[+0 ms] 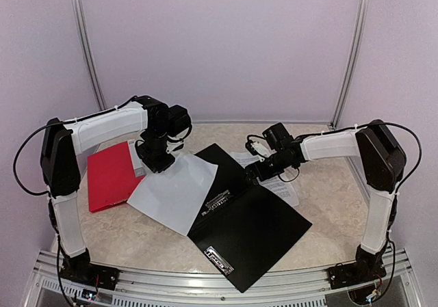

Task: Put the files into the folder
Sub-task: Place the file on the spring clip of the folder.

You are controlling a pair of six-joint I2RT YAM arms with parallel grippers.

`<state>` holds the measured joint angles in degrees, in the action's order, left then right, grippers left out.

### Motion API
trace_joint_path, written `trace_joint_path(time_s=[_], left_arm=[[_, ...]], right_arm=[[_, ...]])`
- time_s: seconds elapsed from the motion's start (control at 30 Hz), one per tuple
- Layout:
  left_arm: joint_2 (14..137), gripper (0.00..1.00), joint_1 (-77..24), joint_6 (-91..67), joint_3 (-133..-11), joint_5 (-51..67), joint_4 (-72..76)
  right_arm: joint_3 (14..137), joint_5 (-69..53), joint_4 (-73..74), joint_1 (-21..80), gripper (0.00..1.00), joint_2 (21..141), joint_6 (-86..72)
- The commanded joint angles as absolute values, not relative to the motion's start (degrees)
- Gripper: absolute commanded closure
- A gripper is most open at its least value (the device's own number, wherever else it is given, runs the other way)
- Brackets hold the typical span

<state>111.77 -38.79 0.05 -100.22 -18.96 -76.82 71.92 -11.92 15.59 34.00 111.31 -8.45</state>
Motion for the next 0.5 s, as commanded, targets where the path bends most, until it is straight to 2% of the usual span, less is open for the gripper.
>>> trace_joint_path(time_s=[0.0,0.47], left_arm=[[109.6,0.98,-39.2,3.0,-97.7,-21.9,-78.7],[103.6,0.98,-39.4,7.9,-90.7,-20.6,-66.9]], right_arm=[[76.1,-15.9,16.5,34.3,0.11,114.8,-6.4],[85.0,-19.1,18.0,34.3,0.14,123.1,-3.8]])
